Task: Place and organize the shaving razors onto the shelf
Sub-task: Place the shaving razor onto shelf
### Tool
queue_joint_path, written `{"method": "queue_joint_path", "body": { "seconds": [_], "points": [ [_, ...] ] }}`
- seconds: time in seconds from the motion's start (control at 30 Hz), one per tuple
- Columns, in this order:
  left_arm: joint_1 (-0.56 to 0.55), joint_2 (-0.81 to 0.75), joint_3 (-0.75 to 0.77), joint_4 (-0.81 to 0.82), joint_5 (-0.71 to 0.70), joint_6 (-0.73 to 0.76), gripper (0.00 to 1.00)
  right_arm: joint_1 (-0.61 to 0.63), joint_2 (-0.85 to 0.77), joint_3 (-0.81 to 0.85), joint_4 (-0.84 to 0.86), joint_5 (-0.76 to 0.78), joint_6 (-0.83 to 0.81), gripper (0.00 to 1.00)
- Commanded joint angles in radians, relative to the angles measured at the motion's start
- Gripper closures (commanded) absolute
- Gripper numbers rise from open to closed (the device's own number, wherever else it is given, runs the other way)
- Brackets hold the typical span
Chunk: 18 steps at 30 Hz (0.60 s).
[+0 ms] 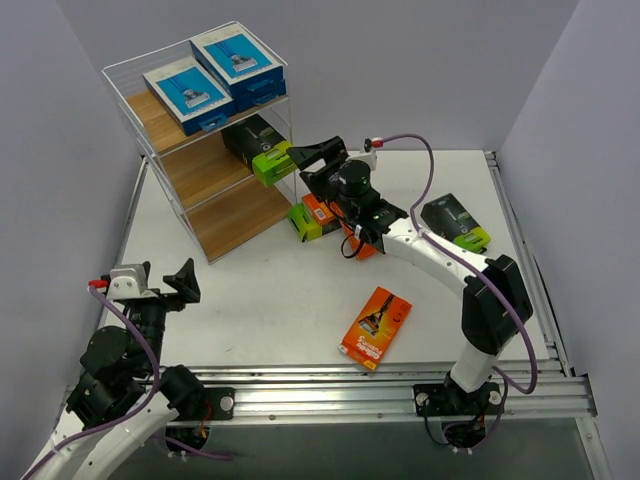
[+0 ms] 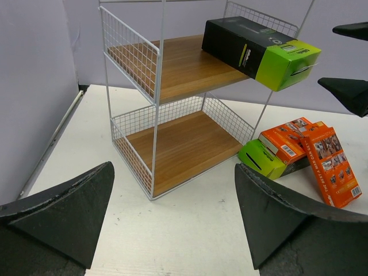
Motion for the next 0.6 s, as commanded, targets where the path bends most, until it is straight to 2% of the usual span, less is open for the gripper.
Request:
{"method": "queue_joint_path", "body": {
  "seconds": [0.0,0.2,0.57],
  "points": [
    [-0.003,0.011,0.034,0.008,0.001,0.0,0.05,-0.005,-0.045,-0.023,0.064,-0.023,-0.01,0.25],
    [-0.004,0.008,0.029,0.015,0.002,0.005,0.05,0.021,-0.031,-0.024,0.095,-0.061,-0.022,0.45],
    [-0.003,0.008,0.026,0.019,0.01,0.005,0.06,0.061,0.033,0.042,0.104,-0.077,-0.045,0.6]
  ]
}}
